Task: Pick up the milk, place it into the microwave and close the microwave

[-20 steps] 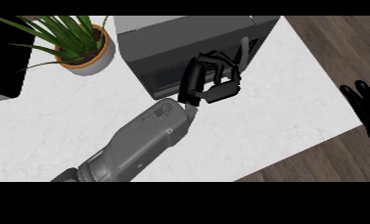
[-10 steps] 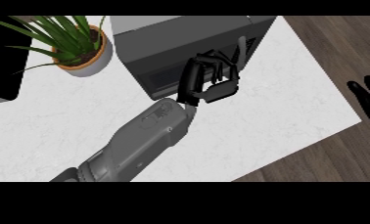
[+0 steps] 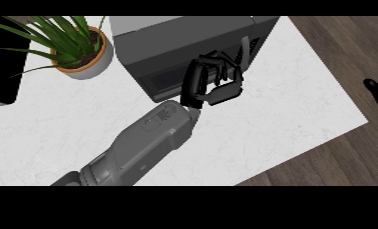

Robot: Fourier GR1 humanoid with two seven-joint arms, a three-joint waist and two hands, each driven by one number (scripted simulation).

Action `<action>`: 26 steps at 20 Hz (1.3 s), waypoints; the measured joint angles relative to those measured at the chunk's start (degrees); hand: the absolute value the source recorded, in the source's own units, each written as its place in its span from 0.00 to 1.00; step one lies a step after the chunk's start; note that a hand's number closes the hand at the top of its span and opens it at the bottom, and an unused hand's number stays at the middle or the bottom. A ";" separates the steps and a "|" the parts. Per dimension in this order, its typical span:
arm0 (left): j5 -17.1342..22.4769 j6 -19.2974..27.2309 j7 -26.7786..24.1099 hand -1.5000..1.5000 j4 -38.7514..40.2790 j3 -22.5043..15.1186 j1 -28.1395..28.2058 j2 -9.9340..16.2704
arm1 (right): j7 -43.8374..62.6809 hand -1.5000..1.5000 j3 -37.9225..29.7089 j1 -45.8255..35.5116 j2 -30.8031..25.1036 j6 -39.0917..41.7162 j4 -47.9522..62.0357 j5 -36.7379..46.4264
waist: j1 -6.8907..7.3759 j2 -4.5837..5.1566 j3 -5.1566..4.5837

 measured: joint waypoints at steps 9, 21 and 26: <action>1.81 0.16 -2.45 1.00 0.85 -0.69 -0.33 0.00 | 1.53 0.00 -1.41 -0.88 -1.73 -0.12 -0.03 -2.56 | -0.25 0.00 0.08; 4.27 0.08 -4.59 1.00 1.56 -1.92 -1.06 0.02 | 3.49 0.00 -0.43 -2.01 -3.98 2.55 -0.91 -7.24 | -0.15 0.17 0.16; 5.13 0.20 -5.61 1.00 1.93 -2.23 -1.19 0.01 | 4.17 0.00 -0.33 -2.17 -4.70 3.13 -1.03 -8.95 | -0.32 0.15 0.17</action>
